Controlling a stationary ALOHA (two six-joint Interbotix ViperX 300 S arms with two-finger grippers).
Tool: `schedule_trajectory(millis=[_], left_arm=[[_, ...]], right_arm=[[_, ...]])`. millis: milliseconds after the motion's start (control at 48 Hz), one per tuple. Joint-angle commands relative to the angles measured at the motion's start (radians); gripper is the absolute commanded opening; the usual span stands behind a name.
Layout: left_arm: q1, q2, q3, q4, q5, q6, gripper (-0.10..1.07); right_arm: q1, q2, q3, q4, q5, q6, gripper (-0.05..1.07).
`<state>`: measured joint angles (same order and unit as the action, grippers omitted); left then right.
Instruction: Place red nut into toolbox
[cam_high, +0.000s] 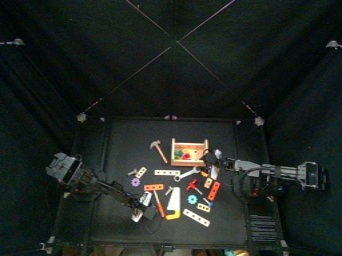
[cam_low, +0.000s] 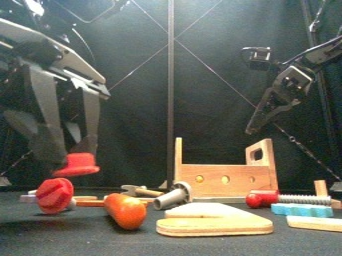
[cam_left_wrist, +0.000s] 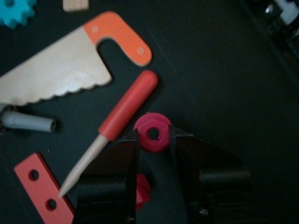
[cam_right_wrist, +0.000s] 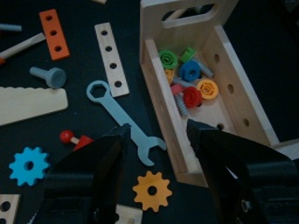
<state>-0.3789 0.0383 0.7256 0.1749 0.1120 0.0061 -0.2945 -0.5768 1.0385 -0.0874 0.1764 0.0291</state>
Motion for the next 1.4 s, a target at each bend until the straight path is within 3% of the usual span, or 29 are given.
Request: schedule_trajectory(millis=[0, 125, 333, 500, 688, 812, 1042, 1375], left_arm=[[0.005, -0.038, -0.02, 0.002, -0.037, 0.003, 0.55], [0.06, -0.075, -0.028, 0.018, -0.078, 0.002, 0.55], [0.268, -0.072, -0.055, 0.081, -0.178, 0.0, 0.55], [0.43, -0.04, -0.087, 0.094, -0.316, 0.002, 0.55], [0.554, -0.011, -0.132, 0.092, -0.422, 0.0, 0.55], [0.611, 0.028, -0.189, 0.089, -0.469, 0.0, 0.55], [0.647, 0.138, -0.311, 0.067, -0.472, -0.006, 0.56], [0.676, 0.201, -0.331, 0.008, -0.44, -0.003, 0.59]], right_arm=[[0.005, -0.005, -0.014, 0.003, -0.009, 0.0, 0.89], [0.009, -0.009, -0.012, 0.0, -0.009, 0.0, 0.89], [0.008, 0.005, -0.009, -0.002, -0.011, -0.002, 0.89], [0.006, 0.003, -0.014, -0.003, -0.002, -0.002, 0.89], [0.006, 0.002, -0.015, -0.005, 0.0, -0.002, 0.89], [0.003, 0.008, -0.017, -0.006, 0.0, -0.002, 0.89], [0.003, 0.009, -0.017, -0.008, -0.002, -0.002, 0.89], [0.003, 0.009, -0.006, -0.008, 0.0, -0.002, 0.89]])
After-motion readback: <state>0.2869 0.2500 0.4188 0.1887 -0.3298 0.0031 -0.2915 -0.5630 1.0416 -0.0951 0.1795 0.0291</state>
